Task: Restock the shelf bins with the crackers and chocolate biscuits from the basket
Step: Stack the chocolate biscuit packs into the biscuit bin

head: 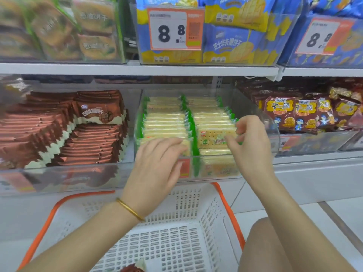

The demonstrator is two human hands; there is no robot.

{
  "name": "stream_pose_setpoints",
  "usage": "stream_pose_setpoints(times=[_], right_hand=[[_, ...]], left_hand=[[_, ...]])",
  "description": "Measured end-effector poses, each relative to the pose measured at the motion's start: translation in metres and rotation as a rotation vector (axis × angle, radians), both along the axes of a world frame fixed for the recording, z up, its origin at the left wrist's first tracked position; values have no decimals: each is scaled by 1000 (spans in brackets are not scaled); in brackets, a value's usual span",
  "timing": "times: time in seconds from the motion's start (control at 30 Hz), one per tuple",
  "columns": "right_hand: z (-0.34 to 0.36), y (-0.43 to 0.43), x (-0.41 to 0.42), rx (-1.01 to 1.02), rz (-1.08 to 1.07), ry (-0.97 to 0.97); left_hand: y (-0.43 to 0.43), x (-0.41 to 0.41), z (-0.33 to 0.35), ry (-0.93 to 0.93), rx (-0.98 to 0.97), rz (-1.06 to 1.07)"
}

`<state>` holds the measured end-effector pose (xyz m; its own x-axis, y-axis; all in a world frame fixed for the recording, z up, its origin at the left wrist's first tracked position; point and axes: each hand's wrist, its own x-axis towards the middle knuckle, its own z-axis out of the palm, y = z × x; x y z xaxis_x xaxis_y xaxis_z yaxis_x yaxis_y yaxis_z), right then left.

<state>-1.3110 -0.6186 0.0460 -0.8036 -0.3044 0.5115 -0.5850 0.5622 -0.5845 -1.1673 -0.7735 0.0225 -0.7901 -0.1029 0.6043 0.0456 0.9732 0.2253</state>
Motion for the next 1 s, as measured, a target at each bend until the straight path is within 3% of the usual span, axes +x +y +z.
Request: stream_pose_setpoints(times=[0.1, 0.23, 0.33, 0.43, 0.53, 0.67, 0.8, 1.0], right_hand=[[-15, -20, 67, -13, 299, -56], [-87, -68, 132, 415, 639, -309], [-160, -102, 167, 741, 788, -492], [-228, -131, 200, 925, 865, -592], [-278, -154, 229, 1023, 847, -672], [-308, -165, 250, 1174, 819, -567], [-305, -163, 248, 1117, 768, -506], [-311, -151, 244, 991, 786, -662]], left_hand=[[-14, 49, -21, -60, 5, 9], [-57, 124, -66, -443, 45, 79], [-88, 168, -88, -749, 69, 173], [-114, 189, -105, -975, 113, 239], [-124, 192, -120, -994, 173, 275], [-130, 193, -130, -994, 162, 286], [-131, 197, -135, -1009, 107, 268], [-123, 202, -142, -1055, 125, 240]])
